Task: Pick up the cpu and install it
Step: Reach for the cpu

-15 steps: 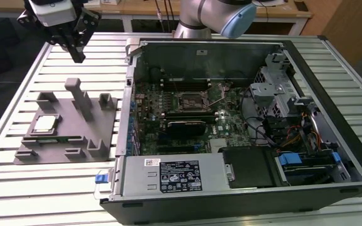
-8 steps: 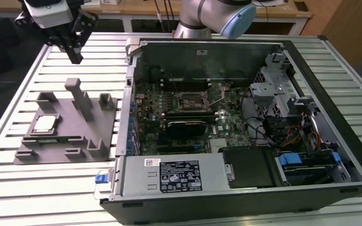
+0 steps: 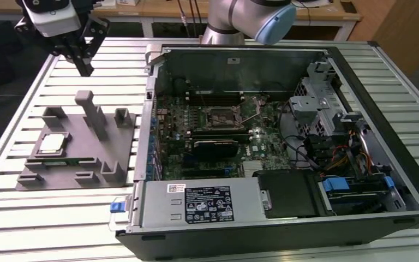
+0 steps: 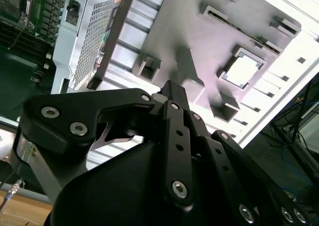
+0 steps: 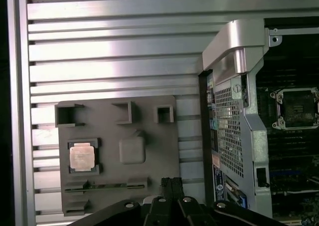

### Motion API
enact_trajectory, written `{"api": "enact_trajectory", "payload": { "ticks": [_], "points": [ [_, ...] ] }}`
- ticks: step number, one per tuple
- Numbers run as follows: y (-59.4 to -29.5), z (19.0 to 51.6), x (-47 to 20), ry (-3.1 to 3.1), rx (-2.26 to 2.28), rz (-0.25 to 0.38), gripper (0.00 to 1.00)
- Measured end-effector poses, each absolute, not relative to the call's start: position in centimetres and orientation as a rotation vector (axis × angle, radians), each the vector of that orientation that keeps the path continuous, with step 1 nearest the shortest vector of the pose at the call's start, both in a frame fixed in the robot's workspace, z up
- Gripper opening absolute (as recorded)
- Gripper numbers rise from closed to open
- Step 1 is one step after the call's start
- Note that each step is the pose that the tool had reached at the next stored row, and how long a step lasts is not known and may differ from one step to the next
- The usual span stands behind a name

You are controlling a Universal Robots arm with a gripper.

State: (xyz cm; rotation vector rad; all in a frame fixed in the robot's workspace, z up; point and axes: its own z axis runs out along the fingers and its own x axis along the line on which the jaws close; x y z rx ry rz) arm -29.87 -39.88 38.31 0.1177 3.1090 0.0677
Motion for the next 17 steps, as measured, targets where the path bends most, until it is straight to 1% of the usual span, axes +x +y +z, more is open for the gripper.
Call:
{"api": "enact_trajectory", "payload": {
  "ticks": [17],
  "points": [
    [-39.8,37.2,-30.7,3.109,0.118,0.068,0.11]
  ]
}}
